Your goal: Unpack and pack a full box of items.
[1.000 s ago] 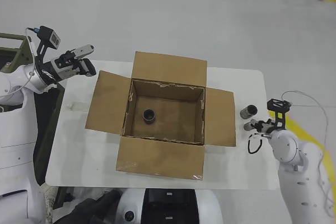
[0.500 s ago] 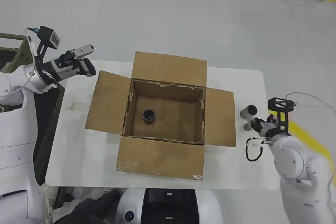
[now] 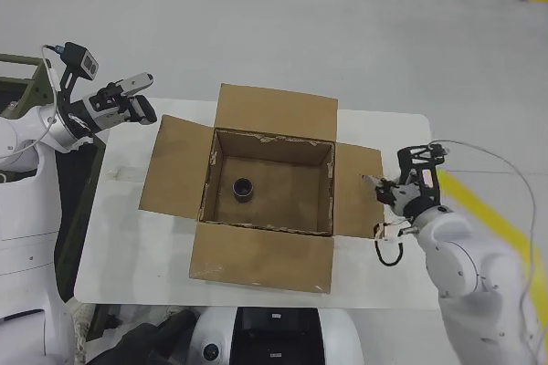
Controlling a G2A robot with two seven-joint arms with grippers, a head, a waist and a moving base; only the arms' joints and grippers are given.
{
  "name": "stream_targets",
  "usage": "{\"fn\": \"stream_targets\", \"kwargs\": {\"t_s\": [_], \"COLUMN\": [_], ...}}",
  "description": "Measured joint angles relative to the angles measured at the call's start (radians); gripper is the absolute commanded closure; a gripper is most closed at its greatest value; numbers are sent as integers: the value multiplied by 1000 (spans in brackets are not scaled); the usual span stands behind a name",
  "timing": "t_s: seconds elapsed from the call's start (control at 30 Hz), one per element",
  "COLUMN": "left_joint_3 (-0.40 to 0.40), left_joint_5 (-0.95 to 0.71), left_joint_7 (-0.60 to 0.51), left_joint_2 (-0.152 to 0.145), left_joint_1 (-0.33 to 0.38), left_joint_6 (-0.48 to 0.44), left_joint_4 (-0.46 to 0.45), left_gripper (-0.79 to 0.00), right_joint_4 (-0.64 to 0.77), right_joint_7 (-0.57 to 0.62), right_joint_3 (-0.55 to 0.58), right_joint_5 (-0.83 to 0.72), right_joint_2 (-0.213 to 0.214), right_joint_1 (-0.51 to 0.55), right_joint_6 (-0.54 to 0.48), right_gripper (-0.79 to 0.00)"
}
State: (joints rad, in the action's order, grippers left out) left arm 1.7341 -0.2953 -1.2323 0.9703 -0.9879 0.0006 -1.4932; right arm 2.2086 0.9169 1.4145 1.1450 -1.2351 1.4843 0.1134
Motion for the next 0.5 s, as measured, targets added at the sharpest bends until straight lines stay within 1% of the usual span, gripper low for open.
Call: {"fn": "stream_targets", "kwargs": {"t_s": [0.1,0.23,0.3,0.37,0.5], "left_joint_3": [0,0,0,0,0], "left_joint_5": [0,0,0,0,0], "left_joint_7": [0,0,0,0,0], "left_joint_2": [0,0,0,0,0], "left_joint_1": [0,0,0,0,0], "left_joint_6": [0,0,0,0,0], "left_joint_4": [0,0,0,0,0], "left_gripper": [-785,-785,-785,-785,-785], "right_joint_4": [-1,-14,-24,-40,-104], "right_joint_7": [17,72,96,108,125], "right_joint_3": [-63,-157,-205,-244,-336], "right_joint_5": [3,-12,-17,-16,-12], "right_joint_2": [-3,-10,-13,-17,-29], "right_joint_1": [-38,-102,-141,-173,-255], "right_joint_6": [-26,-63,-88,-103,-123], "right_gripper": [-640,-711,-705,-680,-683]}}
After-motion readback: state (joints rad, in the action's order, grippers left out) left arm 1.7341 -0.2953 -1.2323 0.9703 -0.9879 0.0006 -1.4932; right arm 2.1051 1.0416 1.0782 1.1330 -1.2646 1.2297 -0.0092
